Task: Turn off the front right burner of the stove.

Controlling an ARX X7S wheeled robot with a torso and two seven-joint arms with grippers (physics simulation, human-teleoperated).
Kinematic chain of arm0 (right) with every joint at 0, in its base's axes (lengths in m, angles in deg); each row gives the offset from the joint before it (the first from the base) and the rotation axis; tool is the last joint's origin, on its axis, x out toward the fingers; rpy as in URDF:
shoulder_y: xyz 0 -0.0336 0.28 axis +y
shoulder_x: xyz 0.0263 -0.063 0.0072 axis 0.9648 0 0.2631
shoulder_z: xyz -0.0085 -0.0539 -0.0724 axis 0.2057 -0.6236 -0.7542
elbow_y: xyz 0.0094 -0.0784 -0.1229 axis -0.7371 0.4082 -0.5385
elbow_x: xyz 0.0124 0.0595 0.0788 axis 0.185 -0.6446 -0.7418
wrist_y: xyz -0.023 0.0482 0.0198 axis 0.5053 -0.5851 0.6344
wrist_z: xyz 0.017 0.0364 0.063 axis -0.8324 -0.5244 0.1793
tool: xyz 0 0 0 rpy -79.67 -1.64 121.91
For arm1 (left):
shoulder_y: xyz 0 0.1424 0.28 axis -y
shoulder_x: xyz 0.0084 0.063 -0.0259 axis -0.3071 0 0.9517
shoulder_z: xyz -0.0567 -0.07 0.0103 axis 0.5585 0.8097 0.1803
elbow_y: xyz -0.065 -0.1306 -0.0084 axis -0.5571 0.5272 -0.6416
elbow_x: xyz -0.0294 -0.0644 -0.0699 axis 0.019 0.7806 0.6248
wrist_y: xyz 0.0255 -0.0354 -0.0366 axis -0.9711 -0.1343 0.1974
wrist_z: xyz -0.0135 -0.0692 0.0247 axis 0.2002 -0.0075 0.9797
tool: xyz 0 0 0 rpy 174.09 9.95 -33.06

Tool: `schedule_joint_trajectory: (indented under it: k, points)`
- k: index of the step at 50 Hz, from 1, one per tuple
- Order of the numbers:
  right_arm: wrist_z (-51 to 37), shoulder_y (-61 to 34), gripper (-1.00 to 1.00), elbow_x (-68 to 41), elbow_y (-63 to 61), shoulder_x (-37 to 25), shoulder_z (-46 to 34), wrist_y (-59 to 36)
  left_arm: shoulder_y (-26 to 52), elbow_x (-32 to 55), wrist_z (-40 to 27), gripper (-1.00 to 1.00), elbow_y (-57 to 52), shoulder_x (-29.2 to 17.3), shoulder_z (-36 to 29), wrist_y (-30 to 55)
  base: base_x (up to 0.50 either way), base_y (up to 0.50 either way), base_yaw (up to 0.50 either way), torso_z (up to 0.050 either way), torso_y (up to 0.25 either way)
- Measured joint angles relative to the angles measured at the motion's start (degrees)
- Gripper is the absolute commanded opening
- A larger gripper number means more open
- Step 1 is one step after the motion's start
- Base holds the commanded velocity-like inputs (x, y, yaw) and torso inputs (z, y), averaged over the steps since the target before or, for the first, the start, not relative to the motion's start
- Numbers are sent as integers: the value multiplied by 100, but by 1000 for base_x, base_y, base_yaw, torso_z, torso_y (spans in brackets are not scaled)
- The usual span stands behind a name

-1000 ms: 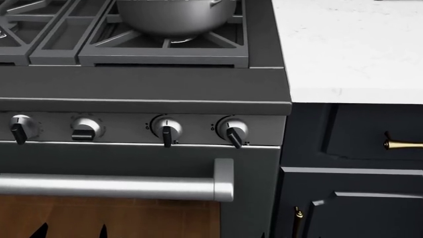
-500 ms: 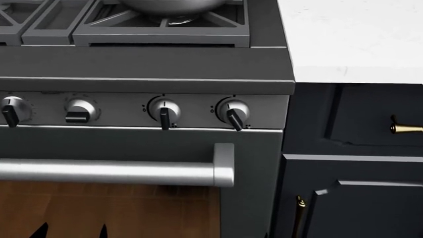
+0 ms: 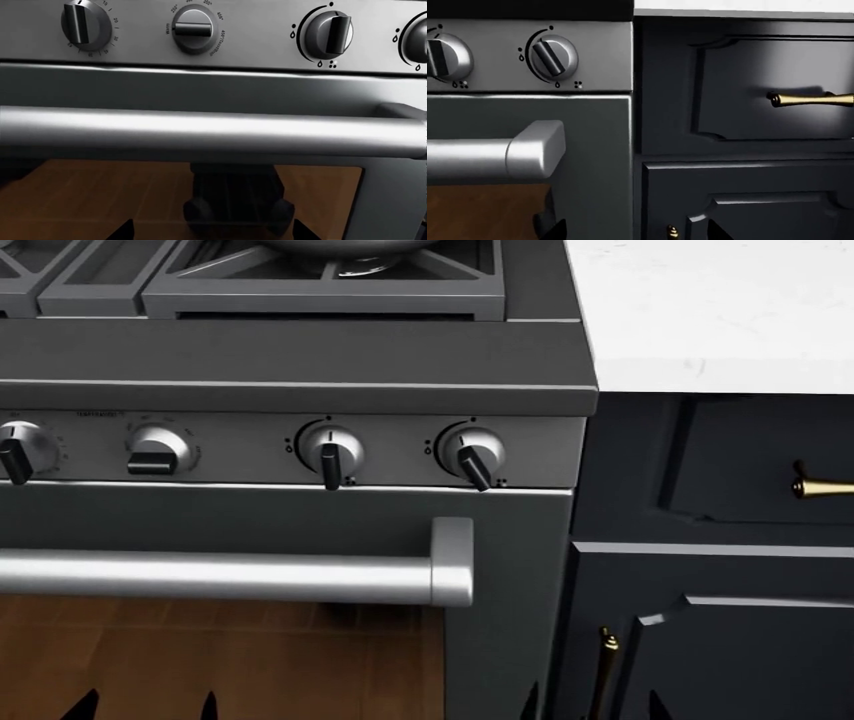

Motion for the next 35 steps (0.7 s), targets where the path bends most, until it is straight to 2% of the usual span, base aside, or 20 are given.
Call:
schedule_joint_trajectory:
  k: [11, 28, 35]
  points:
    - [18, -827, 100, 217, -377, -98, -206, -749, 6, 62, -23, 100, 0, -28, -33, -3, 0, 0, 0, 0, 0]
    - [139, -1264, 100, 398, -537, -172, -606, -1121, 15, 135, -71, 100, -2, -69, -83, 3, 0, 0, 0, 0, 0]
    - [395, -2103, 100, 340, -357, -168, -755, -1804, 18, 165, -93, 100, -3, -85, -101, 9, 0, 0, 0, 0, 0]
